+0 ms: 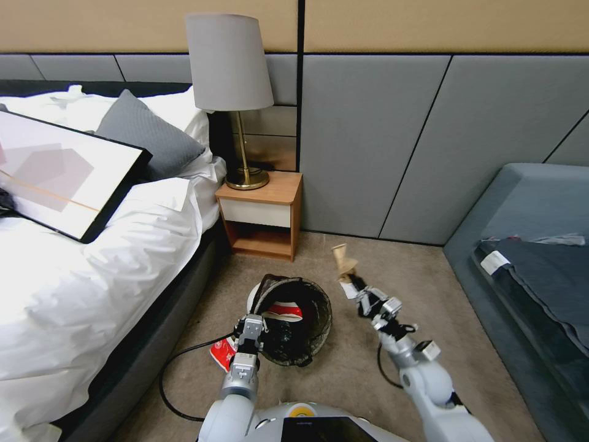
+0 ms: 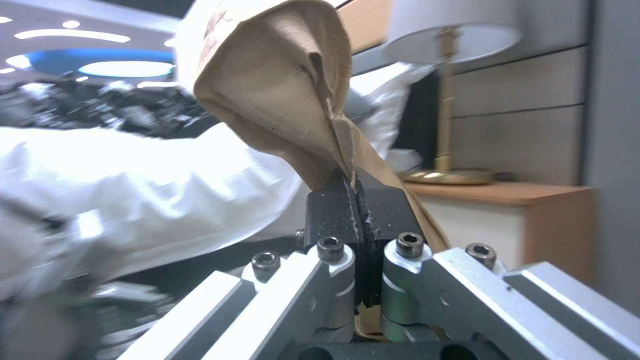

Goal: Pick up the trash bin, then pick up the garbage from the floor and place it into the trash bin.

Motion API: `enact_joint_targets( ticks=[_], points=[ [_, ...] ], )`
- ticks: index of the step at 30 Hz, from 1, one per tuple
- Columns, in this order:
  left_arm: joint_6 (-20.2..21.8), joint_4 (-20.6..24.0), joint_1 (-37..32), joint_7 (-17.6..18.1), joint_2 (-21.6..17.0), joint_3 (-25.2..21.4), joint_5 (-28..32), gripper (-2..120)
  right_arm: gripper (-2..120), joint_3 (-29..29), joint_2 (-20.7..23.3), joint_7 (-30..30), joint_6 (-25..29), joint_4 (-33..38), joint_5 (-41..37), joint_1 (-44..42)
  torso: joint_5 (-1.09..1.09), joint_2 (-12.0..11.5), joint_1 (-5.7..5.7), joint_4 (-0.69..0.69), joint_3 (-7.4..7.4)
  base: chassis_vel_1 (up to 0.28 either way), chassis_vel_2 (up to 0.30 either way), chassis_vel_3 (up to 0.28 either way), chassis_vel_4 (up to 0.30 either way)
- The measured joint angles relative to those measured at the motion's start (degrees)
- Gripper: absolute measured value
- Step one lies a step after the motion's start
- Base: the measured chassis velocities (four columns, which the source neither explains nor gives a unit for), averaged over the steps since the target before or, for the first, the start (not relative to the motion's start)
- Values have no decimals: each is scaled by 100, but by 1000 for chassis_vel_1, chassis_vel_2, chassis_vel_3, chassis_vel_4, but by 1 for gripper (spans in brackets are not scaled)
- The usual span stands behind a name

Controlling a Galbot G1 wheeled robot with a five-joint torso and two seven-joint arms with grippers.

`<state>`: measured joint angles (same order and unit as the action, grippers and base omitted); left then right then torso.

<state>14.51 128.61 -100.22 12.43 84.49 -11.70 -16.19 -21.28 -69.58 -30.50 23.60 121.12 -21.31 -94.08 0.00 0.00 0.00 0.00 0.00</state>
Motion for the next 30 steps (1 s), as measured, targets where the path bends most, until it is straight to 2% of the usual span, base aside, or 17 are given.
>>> enact_joint_targets(
  ticks=[11, 28, 30],
  points=[
    [-6, 1, 26, -8, 30, 26, -5, 0, 0, 735, -107, -11, 169, -439, 825, -178, 0, 0, 0, -1, 0, 0, 0, 0, 0],
    [-7, 25, 22, -10, 46, 39, -24, 0, 0, 769, -283, 44, 295, -1119, 1055, 81, 0, 0, 0, 0, 0, 0, 0, 0, 0],
    [-7, 27, 21, -10, 46, 40, -25, 0, 3, 746, -289, 80, 301, -1157, 1092, 101, 0, 0, 0, 0, 0, 0, 0, 0, 0]
  ],
)
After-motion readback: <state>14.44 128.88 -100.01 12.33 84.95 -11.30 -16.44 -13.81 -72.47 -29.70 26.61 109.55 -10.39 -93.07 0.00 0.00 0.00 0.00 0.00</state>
